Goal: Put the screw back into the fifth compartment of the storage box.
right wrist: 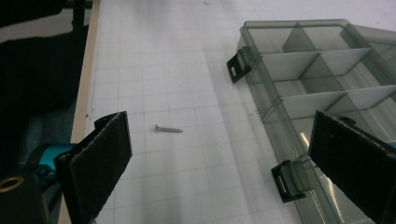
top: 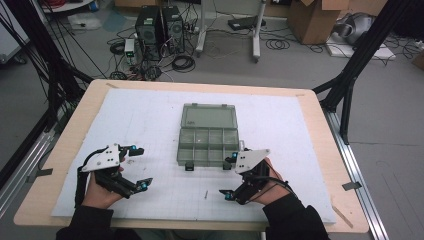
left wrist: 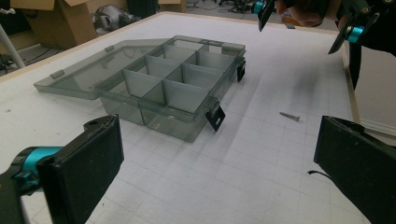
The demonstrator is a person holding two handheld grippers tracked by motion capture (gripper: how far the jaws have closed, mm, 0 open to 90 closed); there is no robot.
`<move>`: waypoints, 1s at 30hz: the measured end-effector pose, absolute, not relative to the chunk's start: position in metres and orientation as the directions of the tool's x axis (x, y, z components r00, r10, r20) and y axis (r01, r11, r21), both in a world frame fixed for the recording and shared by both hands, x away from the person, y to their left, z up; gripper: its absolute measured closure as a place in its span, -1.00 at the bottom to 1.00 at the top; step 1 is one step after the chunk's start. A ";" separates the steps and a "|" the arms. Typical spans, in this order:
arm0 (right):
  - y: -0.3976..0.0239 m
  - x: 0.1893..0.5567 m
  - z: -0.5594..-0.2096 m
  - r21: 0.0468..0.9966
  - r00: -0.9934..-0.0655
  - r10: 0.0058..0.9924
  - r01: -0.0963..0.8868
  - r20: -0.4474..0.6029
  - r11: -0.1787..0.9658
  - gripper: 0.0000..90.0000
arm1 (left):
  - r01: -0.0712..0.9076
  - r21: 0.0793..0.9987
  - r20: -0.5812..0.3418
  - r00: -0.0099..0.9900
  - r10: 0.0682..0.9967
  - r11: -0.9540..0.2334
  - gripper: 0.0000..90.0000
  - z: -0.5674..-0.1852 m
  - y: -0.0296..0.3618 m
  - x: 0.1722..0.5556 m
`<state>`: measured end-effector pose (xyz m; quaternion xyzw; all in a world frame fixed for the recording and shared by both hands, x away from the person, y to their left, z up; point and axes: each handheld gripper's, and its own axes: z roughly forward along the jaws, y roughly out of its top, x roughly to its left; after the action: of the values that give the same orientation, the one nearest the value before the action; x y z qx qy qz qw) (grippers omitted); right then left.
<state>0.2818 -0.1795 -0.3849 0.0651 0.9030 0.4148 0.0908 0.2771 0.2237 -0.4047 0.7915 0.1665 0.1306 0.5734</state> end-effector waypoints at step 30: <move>-0.127 0.284 -0.385 0.526 -0.985 -0.034 -0.118 -0.167 0.843 -0.62 | 0.113 0.949 0.018 0.913 0.407 -0.295 -0.96 -0.405 0.222 0.277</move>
<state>0.2844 -0.1274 -0.3854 -0.0396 0.9568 0.2778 0.0755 0.2768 0.2217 -0.4046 0.7943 0.1637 0.1291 0.5706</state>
